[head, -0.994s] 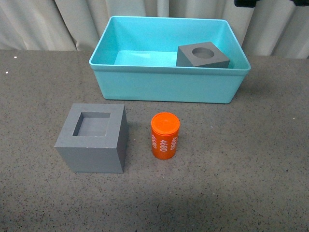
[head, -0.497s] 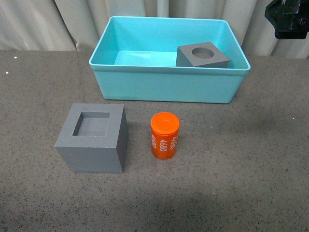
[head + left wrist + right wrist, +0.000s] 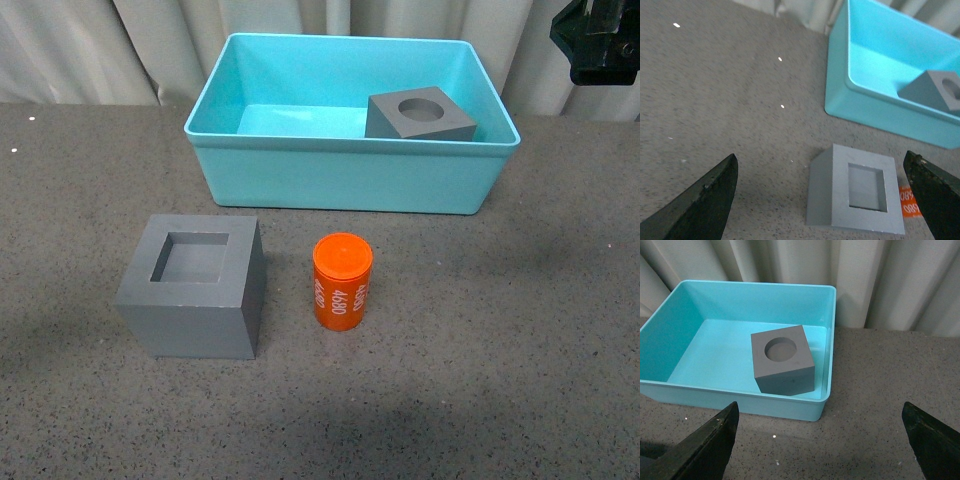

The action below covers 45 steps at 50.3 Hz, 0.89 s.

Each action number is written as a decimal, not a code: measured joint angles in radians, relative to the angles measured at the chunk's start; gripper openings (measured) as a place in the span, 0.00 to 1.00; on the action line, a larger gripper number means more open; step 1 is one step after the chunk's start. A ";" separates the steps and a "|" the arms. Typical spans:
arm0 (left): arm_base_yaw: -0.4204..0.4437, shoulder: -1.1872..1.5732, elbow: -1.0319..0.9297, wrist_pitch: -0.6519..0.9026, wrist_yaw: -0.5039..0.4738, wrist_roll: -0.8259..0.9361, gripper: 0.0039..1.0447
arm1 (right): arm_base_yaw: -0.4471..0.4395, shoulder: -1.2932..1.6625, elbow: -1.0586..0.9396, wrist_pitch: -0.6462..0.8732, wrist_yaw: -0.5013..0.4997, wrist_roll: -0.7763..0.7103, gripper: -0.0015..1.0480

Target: Place gray and orange parts in blue box

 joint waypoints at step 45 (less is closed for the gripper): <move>-0.111 0.656 0.265 -0.008 0.066 0.097 0.67 | 0.000 0.000 0.000 0.000 0.000 0.000 0.91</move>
